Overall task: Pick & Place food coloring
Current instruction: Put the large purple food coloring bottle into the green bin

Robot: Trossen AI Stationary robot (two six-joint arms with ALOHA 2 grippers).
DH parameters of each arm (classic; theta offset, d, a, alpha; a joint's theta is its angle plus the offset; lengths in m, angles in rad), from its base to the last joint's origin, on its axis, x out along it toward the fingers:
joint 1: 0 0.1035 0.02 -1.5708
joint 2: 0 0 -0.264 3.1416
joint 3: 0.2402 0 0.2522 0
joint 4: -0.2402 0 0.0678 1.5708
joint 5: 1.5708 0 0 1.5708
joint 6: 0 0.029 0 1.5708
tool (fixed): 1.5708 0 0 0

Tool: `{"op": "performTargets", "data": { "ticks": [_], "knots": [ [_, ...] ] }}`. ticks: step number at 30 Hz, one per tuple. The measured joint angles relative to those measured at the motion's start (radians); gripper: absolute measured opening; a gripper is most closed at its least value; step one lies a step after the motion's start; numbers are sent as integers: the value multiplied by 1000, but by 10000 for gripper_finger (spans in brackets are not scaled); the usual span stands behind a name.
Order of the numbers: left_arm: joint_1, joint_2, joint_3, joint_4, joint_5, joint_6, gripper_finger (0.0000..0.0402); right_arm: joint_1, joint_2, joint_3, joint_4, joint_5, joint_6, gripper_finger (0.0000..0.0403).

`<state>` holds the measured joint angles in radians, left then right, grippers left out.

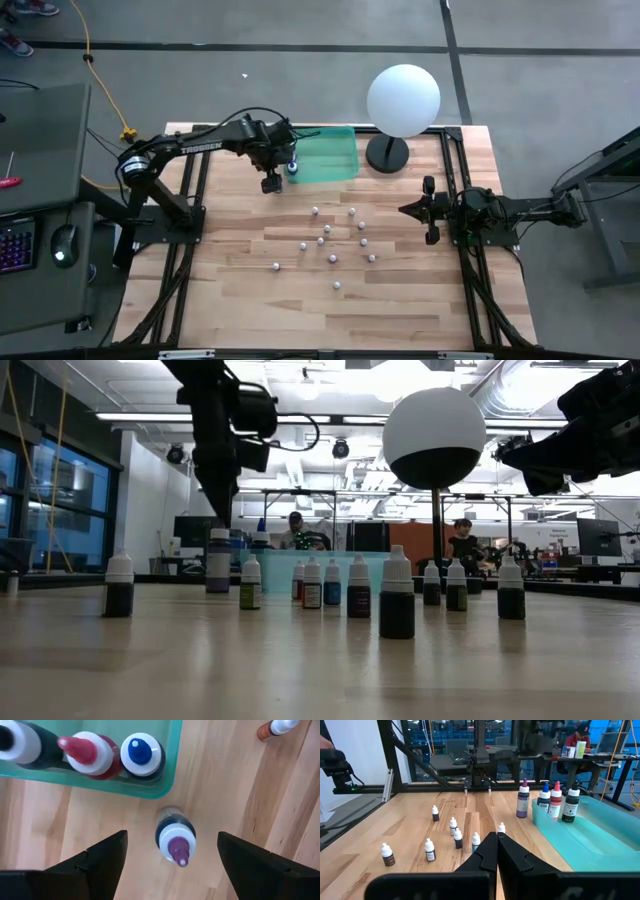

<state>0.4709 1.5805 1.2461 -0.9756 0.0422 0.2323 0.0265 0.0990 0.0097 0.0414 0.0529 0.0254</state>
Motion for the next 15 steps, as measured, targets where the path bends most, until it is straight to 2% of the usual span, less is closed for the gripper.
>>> {"op": "performTargets", "data": {
  "ticks": [8,15],
  "knots": [
    [0,29,0,-4,-8,-5,304,0,0,0,0,0,0,0],
    [0,57,0,-5,7,-12,278,0,0,0,0,0,0,0]
  ]
}}
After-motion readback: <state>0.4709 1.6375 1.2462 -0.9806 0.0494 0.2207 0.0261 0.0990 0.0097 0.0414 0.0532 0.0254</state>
